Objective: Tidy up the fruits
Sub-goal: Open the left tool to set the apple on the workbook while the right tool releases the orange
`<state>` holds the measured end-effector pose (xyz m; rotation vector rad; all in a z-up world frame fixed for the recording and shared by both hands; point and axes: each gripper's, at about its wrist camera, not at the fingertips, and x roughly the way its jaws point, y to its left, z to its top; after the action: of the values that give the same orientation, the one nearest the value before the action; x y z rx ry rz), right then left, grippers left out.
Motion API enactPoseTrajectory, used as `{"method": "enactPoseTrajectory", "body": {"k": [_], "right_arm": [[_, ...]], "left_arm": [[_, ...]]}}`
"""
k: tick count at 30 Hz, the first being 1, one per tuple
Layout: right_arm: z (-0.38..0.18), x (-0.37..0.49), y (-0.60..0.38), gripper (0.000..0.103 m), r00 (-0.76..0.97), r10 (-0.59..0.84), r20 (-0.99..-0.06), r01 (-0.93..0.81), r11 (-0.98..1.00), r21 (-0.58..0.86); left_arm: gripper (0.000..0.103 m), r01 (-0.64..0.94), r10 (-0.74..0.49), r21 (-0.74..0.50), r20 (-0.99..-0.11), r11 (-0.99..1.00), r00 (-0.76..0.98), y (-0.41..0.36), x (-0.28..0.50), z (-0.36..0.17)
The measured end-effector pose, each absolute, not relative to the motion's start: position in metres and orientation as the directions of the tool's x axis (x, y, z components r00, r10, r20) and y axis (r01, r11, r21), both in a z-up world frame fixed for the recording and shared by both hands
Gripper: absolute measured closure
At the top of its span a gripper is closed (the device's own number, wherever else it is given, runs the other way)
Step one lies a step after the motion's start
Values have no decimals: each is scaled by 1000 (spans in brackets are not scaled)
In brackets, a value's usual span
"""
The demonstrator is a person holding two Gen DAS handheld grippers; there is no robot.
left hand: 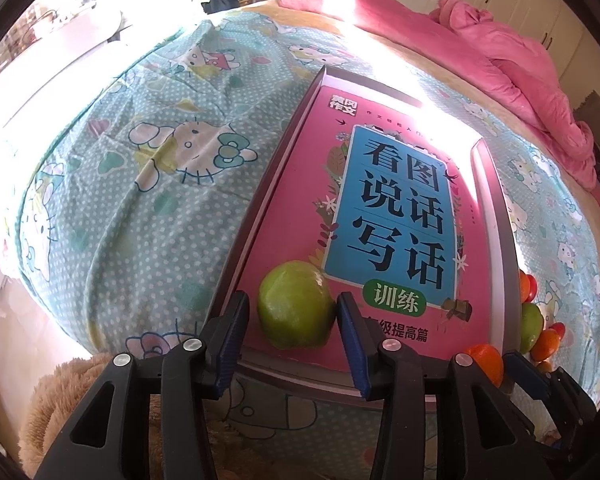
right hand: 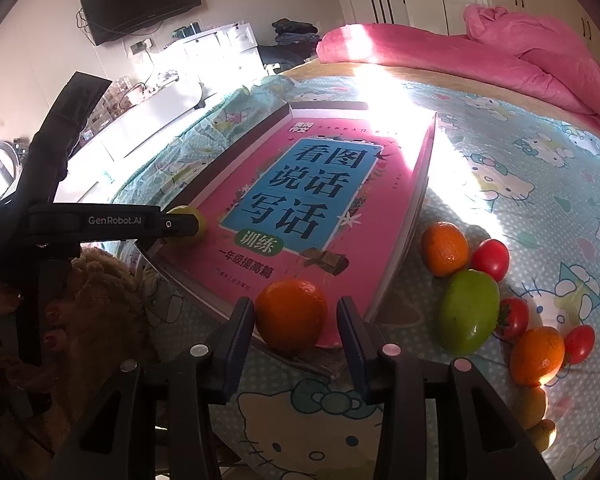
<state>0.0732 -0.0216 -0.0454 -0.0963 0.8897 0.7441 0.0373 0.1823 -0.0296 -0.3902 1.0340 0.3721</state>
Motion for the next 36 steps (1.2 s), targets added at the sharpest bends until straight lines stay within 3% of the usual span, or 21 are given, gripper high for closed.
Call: {"method": "enactPoseTrajectory", "body": {"k": [22, 26, 36], "right_arm": [[-38, 70, -31, 50, 423, 568, -706, -610, 755, 242], [-37, 70, -35, 43, 433, 565, -703, -599, 763, 245], [-34, 75, -45, 42, 448, 567, -692, -570, 777, 268]], "left_arm": [[43, -412, 104, -132, -858, 902, 503, 168, 41, -21], [42, -386, 97, -132, -849, 913, 520, 163, 41, -17], [34, -312, 85, -117, -821, 943, 564, 145, 42, -8]]}}
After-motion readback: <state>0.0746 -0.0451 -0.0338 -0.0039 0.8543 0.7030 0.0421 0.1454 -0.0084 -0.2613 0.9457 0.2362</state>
